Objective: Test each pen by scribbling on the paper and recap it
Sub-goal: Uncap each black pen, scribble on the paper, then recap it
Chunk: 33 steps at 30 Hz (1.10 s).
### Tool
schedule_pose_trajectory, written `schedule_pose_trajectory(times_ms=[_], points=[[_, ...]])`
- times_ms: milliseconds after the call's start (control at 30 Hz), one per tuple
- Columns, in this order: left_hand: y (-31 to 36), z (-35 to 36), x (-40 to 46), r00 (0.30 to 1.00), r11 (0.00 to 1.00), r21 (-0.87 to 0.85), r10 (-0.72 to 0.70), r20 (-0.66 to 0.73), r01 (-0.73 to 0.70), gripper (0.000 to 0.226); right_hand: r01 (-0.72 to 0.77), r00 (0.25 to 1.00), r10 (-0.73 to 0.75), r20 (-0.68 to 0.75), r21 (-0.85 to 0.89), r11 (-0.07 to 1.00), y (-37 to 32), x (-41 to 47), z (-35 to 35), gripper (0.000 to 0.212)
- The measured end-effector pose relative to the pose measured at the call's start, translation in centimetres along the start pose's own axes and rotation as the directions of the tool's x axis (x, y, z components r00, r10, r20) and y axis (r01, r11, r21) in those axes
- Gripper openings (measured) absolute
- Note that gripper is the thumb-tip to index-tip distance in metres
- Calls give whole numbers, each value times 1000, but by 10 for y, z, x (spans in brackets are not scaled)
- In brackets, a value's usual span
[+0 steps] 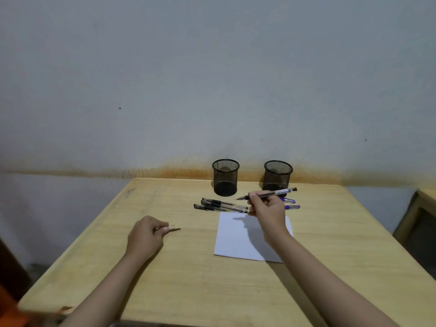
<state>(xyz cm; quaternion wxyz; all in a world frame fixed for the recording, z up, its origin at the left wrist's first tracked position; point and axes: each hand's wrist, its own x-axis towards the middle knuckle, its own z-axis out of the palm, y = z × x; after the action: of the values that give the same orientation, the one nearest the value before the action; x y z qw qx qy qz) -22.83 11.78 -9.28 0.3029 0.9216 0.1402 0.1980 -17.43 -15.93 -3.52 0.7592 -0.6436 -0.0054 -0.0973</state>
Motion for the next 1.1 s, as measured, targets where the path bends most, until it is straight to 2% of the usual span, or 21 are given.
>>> schedule_pose_trajectory(times_ms=[200,267,367,467,567,667,800,1000,1100], points=[[3,8,-1,1000,990,142,13,-15,-10,22,62,998,-63,-6,-97,993,18,9,3,13],[8,11,-6,997,990,127,67,-31,-62,27,74,997,-70,34,-117,990,22,13,4,14],[30,18,-16,974,974,22,225,-22,-224,41,74,996,-66,55,-138,988,29,19,6,12],[58,32,-25,923,924,-72,379,67,-375,50,25,998,-18,62,-118,993,35,21,7,4],[78,46,-27,877,902,-116,432,211,-417,49,-3,997,16,71,-176,984,42,22,5,9],[84,57,-23,842,899,-41,423,336,-435,50,-30,997,43,58,-196,980,45,25,4,5],[80,64,-21,818,898,106,333,470,-426,56,-83,993,98,64,-212,974,44,28,3,4],[80,66,-21,814,882,153,328,479,-445,57,-100,989,120,81,-219,971,45,31,0,10],[80,68,-21,805,875,160,330,492,-457,57,-99,993,110,49,-184,978,44,33,4,5]])
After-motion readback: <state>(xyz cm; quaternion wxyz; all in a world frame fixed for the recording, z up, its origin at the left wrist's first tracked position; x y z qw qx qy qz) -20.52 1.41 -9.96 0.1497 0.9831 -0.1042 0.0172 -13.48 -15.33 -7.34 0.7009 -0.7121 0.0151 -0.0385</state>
